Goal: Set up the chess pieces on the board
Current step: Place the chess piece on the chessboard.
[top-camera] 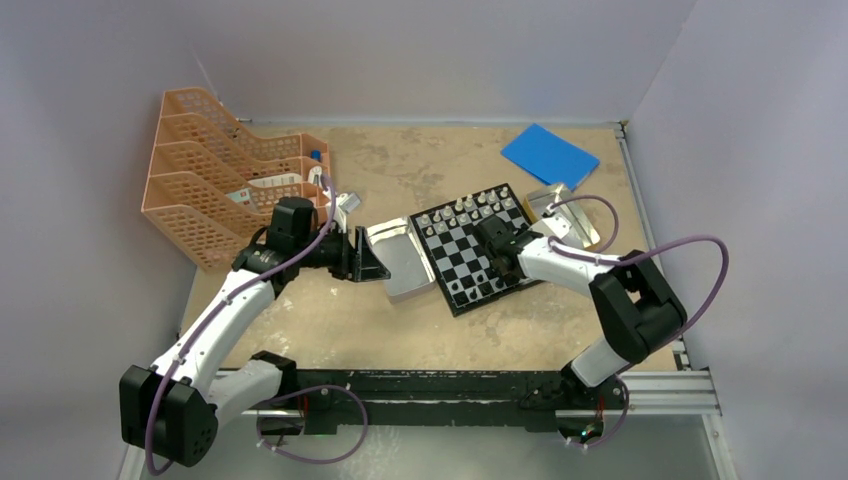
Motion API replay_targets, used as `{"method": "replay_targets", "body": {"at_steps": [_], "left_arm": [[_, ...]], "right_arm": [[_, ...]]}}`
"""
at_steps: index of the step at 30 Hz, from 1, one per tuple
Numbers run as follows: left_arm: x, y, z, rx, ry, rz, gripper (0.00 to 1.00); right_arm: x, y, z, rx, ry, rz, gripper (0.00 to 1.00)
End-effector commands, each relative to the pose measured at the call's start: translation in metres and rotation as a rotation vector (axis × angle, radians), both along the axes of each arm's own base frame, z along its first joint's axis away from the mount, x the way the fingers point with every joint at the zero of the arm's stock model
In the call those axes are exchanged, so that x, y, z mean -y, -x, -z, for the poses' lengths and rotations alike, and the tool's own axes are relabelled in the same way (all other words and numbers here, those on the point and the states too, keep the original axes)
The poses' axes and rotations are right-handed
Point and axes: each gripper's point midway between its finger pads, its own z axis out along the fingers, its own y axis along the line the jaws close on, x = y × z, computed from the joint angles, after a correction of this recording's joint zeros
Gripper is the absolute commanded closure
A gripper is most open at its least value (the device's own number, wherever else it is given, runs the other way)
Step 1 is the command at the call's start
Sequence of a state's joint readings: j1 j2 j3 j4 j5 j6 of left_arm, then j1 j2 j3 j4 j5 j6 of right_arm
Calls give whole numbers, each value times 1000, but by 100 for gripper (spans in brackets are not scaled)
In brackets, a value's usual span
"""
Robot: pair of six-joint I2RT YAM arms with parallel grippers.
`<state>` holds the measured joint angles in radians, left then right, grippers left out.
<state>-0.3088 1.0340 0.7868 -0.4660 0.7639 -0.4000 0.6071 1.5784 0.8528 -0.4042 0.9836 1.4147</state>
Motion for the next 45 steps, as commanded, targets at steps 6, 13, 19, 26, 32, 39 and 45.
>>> {"method": "replay_targets", "body": {"at_steps": [6, 13, 19, 26, 32, 39, 45], "left_arm": [[1, -2, -7, 54, 19, 13, 40], [1, -2, -6, 48, 17, 14, 39], [1, -2, -6, 49, 16, 15, 39], [1, -2, -6, 49, 16, 15, 39], [1, -2, -5, 48, 16, 15, 38], [2, -3, -5, 43, 16, 20, 38], [2, -2, -4, 40, 14, 19, 38]], "right_arm": [[18, -2, -10, 62, 50, 70, 100], [18, -5, -4, 56, 50, 89, 100], [22, -3, 0, 54, 58, 108, 100], [23, -4, 6, 41, 71, 122, 100], [23, -4, 5, 48, 69, 138, 100], [18, -8, 0, 64, 37, 130, 95], [17, -9, -3, 63, 32, 133, 90]]}}
